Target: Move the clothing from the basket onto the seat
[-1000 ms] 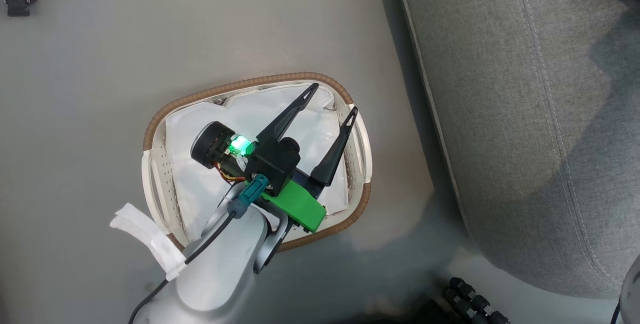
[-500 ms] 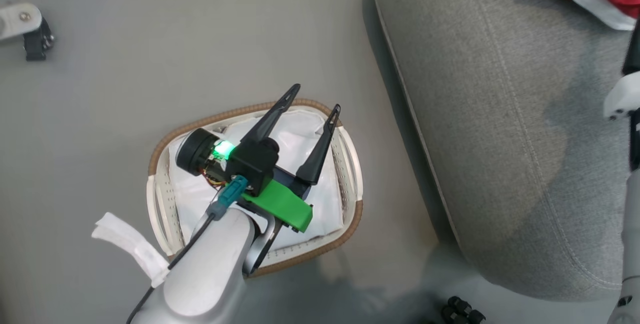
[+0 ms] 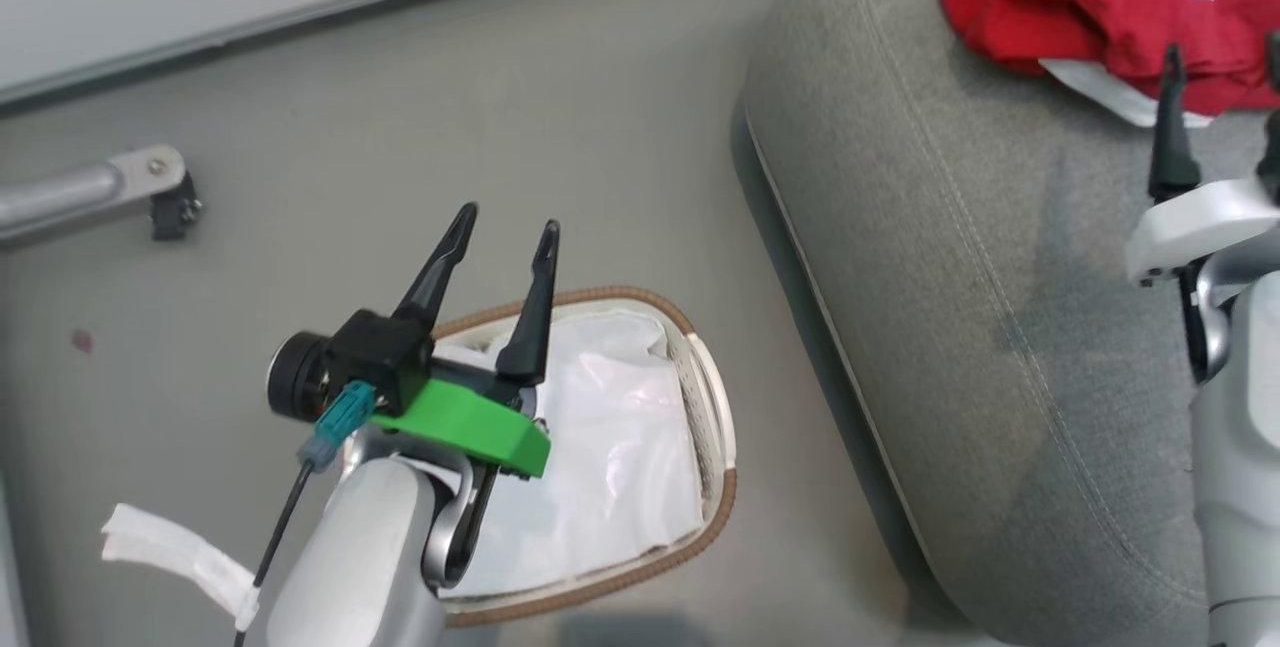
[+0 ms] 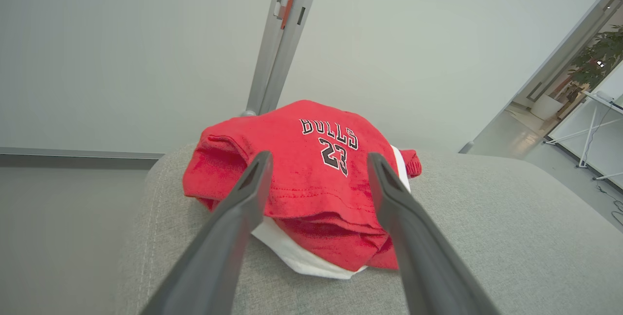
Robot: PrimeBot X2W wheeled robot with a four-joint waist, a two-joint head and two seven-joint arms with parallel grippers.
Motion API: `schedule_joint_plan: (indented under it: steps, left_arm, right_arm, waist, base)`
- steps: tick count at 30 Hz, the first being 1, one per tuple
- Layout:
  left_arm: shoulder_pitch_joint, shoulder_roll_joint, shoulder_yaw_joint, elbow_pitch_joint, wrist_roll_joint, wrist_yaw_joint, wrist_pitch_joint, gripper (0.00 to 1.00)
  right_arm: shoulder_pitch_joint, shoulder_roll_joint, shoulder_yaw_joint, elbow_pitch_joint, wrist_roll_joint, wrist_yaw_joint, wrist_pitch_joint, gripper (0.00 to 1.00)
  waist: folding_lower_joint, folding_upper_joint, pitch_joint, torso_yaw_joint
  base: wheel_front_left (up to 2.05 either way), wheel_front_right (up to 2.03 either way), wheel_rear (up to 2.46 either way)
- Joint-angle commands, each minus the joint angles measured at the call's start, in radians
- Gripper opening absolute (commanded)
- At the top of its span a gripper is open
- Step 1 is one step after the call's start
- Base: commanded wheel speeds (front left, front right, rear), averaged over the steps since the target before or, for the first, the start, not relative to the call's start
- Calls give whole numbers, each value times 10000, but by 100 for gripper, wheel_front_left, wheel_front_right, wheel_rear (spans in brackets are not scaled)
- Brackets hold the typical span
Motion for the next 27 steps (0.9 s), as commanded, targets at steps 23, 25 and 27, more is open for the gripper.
schedule_joint_plan:
  steps: [23, 25, 27]
  left_arm:
    - [3013, -153, 3163, -167, -214, 385, -8, 100]
    - [3210, -151, 3185, -202, -279, 376, -8, 100]
    - [3383, -150, 3186, -233, -316, 382, -8, 100]
  right_arm:
    - [3079, 911, 2308, -822, 2608, -14, -18, 100]
    - [3507, 914, 2412, -929, 2921, -14, -18, 100]
    - [3874, 915, 2524, -1061, 3141, -14, -19, 100]
  waist:
    - [0, 0, -2596, 2050]
    - [0, 0, -2663, 2065]
    - [0, 0, -2719, 2065]
  base:
    - [0, 0, 0]
    - [0, 0, 0]
    - [0, 0, 0]
